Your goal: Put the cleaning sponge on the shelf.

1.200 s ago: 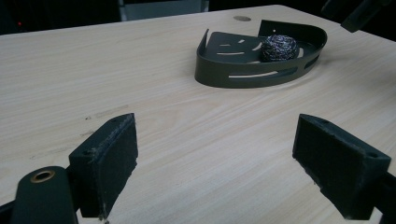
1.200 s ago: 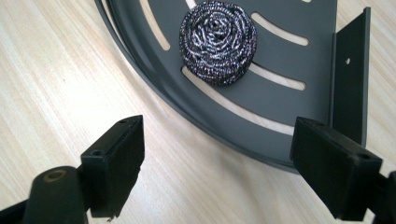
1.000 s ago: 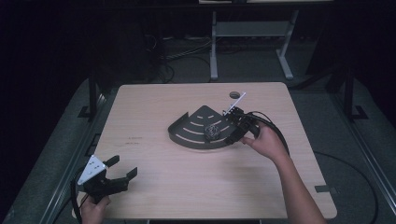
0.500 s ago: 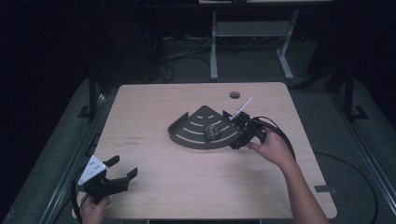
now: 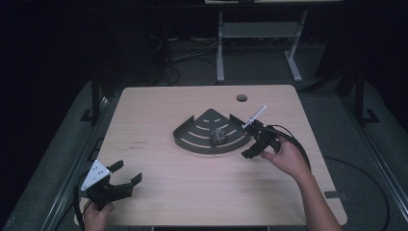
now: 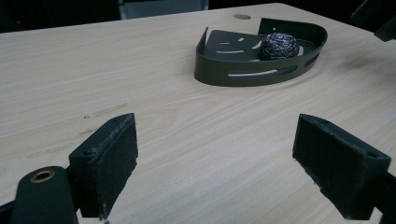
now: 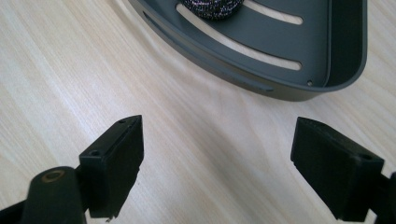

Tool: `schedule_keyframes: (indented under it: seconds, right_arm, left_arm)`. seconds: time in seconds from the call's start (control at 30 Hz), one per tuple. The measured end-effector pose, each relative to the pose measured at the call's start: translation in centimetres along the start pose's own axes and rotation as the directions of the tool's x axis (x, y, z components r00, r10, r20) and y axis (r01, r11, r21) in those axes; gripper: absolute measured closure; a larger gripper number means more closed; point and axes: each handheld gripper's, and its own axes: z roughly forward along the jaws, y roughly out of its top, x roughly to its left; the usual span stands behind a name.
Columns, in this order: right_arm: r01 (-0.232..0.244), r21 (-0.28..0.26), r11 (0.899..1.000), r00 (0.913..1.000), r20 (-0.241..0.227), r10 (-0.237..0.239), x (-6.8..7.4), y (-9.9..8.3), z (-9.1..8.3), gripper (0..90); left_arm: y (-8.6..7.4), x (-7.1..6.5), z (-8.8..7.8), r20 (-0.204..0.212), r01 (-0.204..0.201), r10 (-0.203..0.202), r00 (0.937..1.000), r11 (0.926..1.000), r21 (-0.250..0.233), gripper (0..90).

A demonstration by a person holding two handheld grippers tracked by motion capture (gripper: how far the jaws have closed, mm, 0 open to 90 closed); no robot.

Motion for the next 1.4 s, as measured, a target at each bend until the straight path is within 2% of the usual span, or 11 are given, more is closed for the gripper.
schedule_keyframes:
  seconds: [0.6,0.97,1.4]
  right_arm:
    - [-0.022,0.001,1.0,0.9997,-0.007,0.022,0.3,-3.0,0.4,16.8]
    - [-0.03,0.002,1.0,0.9995,0.009,0.03,0.5,-5.0,0.4,16.9]
    - [-0.044,-0.02,0.999,0.999,0.011,0.044,0.9,-7.3,0.1,16.9]
  left_arm:
    - [0.0,-0.1,0.1,0.0,-0.003,0.003,1.0,1.0,0.004,13.3]
    - [0.0,-0.1,0.2,0.0,-0.002,0.002,1.0,1.0,0.003,13.3]
    - [-0.1,-0.1,0.2,0.0,-0.004,0.004,1.0,1.0,0.004,13.3]
